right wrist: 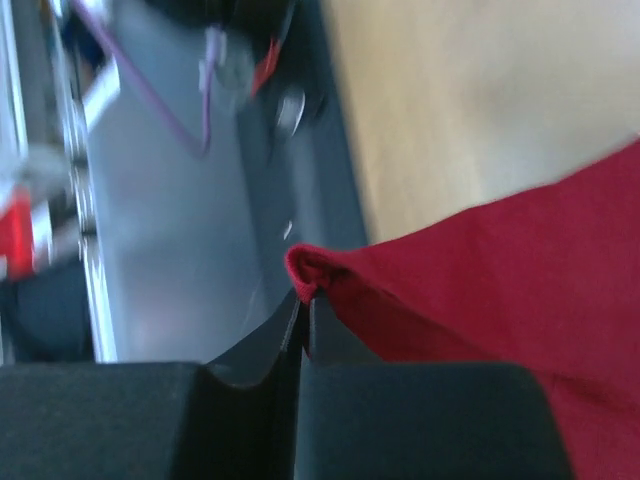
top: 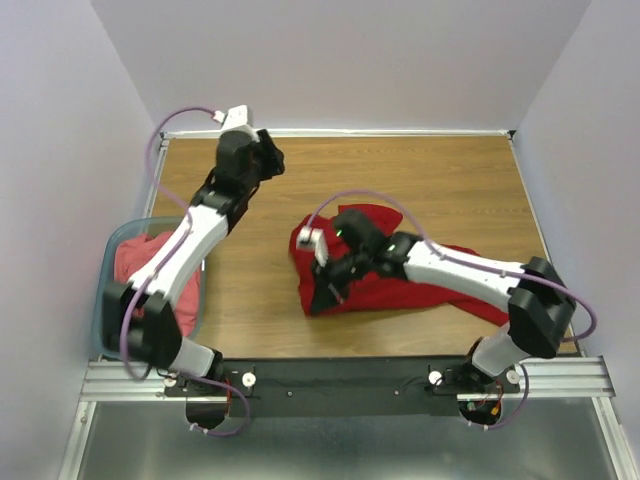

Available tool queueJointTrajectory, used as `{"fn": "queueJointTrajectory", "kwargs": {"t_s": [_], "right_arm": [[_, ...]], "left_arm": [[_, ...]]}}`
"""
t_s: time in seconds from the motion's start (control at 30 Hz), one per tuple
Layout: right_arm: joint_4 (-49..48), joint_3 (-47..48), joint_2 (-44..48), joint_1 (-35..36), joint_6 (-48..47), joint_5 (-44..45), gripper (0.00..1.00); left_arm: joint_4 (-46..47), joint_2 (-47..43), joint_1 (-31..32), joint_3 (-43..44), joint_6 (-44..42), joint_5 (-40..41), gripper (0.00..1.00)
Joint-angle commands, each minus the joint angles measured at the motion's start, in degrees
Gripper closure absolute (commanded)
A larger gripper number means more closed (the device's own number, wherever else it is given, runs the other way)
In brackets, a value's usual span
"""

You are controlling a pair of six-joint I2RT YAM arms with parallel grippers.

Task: Fold and stack the t-shirts
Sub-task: Flatten the tshirt out

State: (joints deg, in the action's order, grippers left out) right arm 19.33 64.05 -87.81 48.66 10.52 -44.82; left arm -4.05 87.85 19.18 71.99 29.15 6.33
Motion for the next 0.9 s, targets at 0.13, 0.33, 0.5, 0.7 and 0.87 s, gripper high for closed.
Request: {"fn": "queueJointTrajectory", "kwargs": {"t_s": [0.13, 0.33, 0.5, 0.7, 0.87], "right_arm": [[9.75, 0.36, -5.00, 14.26, 0.02, 9.90, 0.59], [10.99, 1.51, -0.44, 11.65, 1.78, 33.95, 0.44], [10.29, -0.32, -1.48, 1.36, 5.55, 42.26, 0.50], [4.93, -2.35, -7.37, -7.09, 5.82, 45.96, 0.52], [0.10, 1.67, -14.92, -11.04, 5.12, 47.89, 0.52]], "left_arm": [[1.77, -23.58, -0.28, -17.92, -6.20, 8.87, 0.41], [1.68, -36.87, -0.20, -29.42, -8.05, 8.62, 0.38], [2.12, -41.53, -0.28, -34.89, -7.35, 7.03, 0.35], [2.74, -41.01, -0.20, -36.57, -7.61, 6.59, 0.34], [2.38, -40.13, -0.20, -36.13, -8.32, 7.03, 0.34]]}}
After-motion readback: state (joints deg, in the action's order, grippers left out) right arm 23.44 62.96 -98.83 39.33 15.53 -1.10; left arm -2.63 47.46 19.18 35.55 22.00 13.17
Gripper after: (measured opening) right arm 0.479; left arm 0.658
